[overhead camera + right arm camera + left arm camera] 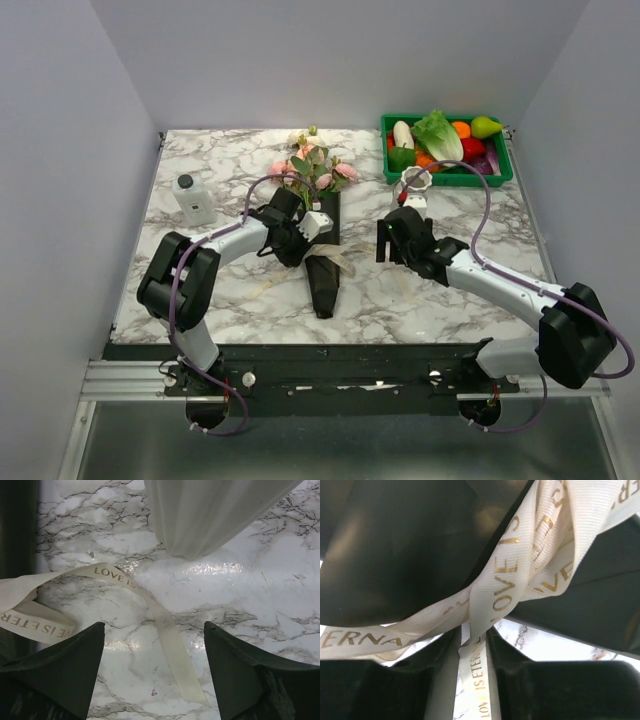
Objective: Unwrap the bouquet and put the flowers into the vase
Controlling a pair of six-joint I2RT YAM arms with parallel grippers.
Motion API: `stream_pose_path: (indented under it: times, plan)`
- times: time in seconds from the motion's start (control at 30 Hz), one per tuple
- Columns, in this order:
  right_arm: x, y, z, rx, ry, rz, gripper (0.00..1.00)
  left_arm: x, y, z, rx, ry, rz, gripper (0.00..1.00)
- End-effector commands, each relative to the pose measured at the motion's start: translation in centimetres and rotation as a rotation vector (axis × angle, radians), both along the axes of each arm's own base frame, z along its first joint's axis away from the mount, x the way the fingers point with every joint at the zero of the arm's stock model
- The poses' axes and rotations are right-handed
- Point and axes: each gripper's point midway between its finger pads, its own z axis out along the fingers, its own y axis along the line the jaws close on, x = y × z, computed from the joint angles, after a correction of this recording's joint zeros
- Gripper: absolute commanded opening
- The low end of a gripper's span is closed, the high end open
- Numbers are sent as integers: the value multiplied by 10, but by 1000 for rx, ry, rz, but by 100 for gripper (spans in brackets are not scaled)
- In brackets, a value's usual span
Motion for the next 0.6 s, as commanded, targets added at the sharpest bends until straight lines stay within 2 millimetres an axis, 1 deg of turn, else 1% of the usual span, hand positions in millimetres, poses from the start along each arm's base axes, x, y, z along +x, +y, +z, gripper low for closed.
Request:
stream_pose_path:
  times: [0.0,0.03,0.07,0.1,0.17,0.2,0.27,0.3,0.33,0.37,0.4,0.43,0.5,0.53,0.57]
  plan:
    - [7,10,-1,19,-21,3,86,11,5,-6,63,-71,18,19]
    - [8,13,-2,24,-21,16,82,12,7,-6,76,-77,21,14]
    - [8,15,-2,29,-17,27,81,12,10,-5,88,-84,26,9]
    - [6,20,-3,36,-14,45,81,15,15,-1,108,-105,40,0]
    - [6,26,-6,43,-10,65,81,13,20,6,113,-120,46,0]
    - [5,31,-8,52,-3,79,81,11,21,17,101,-141,50,0]
    - [6,40,-10,73,3,91,84,8,22,31,80,-160,61,0]
    - [6,49,-8,95,4,111,85,4,22,46,57,-176,60,0]
    - [9,55,-6,122,2,113,87,1,22,52,45,-180,59,0]
    - [9,62,-10,138,16,120,89,-1,22,59,30,-188,62,0]
    - [9,70,-9,173,28,135,90,-4,23,69,14,-202,65,0]
    - [13,79,-3,221,17,131,93,-8,23,72,7,-200,62,0]
    - [13,94,-3,281,38,152,95,-12,25,78,0,-201,63,0]
    - [18,104,4,330,29,150,96,-13,26,79,2,-203,68,0]
    - [18,109,4,357,37,149,96,-14,27,78,7,-201,68,0]
